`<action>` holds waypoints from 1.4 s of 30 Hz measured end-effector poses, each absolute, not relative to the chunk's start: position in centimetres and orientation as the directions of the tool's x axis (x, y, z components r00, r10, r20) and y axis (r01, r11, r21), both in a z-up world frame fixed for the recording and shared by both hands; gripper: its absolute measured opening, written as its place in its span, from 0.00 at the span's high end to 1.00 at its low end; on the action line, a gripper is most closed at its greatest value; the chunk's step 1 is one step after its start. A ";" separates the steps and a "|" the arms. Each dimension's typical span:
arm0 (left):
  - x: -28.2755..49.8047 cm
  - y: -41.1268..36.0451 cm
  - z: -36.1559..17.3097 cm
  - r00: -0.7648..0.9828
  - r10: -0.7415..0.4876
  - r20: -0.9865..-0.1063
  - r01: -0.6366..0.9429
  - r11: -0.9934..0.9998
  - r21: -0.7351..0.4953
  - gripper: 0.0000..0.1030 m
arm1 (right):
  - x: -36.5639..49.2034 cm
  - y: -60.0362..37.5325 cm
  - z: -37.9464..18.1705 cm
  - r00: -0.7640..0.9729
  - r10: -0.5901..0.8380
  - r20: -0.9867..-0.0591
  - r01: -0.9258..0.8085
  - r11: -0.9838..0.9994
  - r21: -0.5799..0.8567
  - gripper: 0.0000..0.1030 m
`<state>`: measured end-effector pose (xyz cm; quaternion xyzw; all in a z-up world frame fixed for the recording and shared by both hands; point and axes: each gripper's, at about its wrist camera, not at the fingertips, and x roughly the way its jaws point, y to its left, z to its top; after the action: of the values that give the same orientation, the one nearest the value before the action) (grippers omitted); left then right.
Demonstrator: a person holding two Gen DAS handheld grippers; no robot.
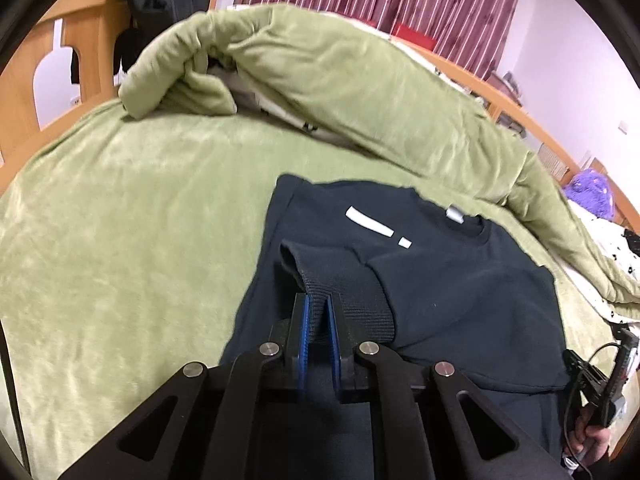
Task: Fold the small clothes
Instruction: 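Grasp the folded sleeve cuff with the left tool and adjust it, then move both open tools down to the sweatshirt's ribbed hem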
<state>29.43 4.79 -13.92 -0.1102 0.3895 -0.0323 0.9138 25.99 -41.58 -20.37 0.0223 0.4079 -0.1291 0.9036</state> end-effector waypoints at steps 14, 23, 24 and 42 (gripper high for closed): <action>29.2 6.6 -14.6 0.665 -0.134 -0.735 -0.073 0.968 -0.242 0.93 | 25.5 -40.9 -17.6 0.686 -0.159 -0.710 0.238 0.971 0.013 0.73; 28.3 5.6 -14.2 0.661 -0.095 -0.744 -0.048 0.984 -0.169 0.77 | 26.0 -39.3 -19.8 0.628 -0.175 -0.758 0.219 0.975 -0.043 0.61; 28.0 5.5 -14.1 0.663 -0.089 -0.744 -0.049 0.986 -0.161 0.71 | 25.8 -39.5 -19.6 0.627 -0.168 -0.760 0.228 0.973 -0.027 0.60; 19.8 3.9 -12.7 0.698 -0.067 -0.713 0.068 0.997 -0.027 0.62 | 22.2 -38.4 -16.6 0.627 -0.083 -0.774 0.248 0.964 0.098 0.68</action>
<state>19.80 3.90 -12.71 0.0005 0.3872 -0.0365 0.9213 22.18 -38.37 -16.59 0.0979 0.4217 -0.0921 0.8967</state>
